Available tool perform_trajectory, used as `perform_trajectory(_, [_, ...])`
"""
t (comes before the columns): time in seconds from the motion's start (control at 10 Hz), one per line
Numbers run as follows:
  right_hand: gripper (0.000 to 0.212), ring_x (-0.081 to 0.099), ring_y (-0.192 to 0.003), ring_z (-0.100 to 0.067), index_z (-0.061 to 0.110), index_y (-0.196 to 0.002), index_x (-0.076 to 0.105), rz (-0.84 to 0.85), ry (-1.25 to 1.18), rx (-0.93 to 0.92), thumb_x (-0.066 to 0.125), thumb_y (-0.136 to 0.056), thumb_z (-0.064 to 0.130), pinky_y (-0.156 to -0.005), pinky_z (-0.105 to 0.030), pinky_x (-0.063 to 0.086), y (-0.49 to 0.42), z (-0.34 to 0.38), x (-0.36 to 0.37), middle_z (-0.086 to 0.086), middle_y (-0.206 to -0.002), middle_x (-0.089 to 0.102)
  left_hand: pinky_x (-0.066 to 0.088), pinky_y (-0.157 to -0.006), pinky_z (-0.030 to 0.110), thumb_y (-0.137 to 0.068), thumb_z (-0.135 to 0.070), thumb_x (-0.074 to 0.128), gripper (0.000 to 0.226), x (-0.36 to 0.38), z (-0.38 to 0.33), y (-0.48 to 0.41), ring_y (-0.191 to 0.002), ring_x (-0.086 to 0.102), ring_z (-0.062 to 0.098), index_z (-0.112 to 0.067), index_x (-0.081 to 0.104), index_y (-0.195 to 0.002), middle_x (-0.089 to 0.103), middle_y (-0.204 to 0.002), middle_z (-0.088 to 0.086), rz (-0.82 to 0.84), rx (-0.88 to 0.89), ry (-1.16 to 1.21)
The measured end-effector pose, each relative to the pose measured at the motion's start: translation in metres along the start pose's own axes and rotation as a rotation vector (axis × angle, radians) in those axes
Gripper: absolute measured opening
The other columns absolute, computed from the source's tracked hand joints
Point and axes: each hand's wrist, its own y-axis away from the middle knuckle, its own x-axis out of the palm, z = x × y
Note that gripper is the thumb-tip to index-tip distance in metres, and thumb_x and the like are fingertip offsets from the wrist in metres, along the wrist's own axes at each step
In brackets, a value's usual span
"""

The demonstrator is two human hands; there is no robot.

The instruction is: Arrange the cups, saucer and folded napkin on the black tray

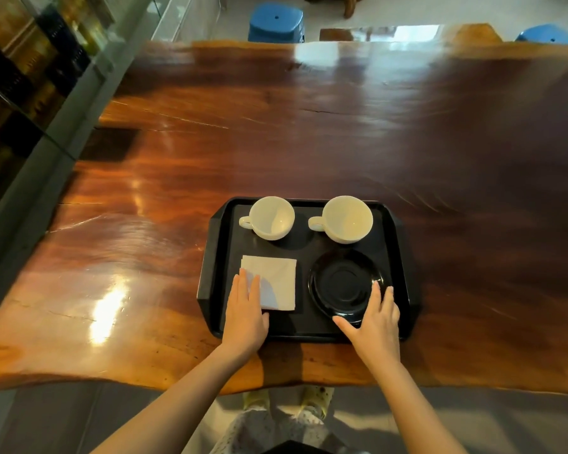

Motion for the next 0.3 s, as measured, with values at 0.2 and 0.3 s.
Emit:
perform_trajectory(0.2, [0.083,0.02,-0.14,-0.033,0.012,-0.146,0.02,0.286,0.266,-0.135,0.056,-0.084,0.054,-0.111,-0.045,0.03,-0.035,0.042,-0.06,-0.012,-0.153,0.023,0.032,-0.109,0.05,-0.093,-0.032,0.048,0.054,-0.069,-0.041,-0.015,-0.138,0.031,0.031,-0.017,0.031,-0.142,0.032,-0.151,0.01,0.316,-0.014,-0.267])
perform_trajectory(0.3, [0.076,0.036,-0.133,-0.032,0.008,-0.142,0.032,0.543,0.329,-0.143,0.05,-0.087,0.056,-0.107,-0.042,0.033,-0.056,0.073,-0.1,-0.013,-0.147,0.037,0.041,-0.101,0.039,-0.093,-0.039,0.046,0.053,-0.115,-0.072,-0.033,-0.128,0.046,0.027,-0.013,0.04,-0.138,0.047,-0.142,0.007,0.472,0.106,-0.278])
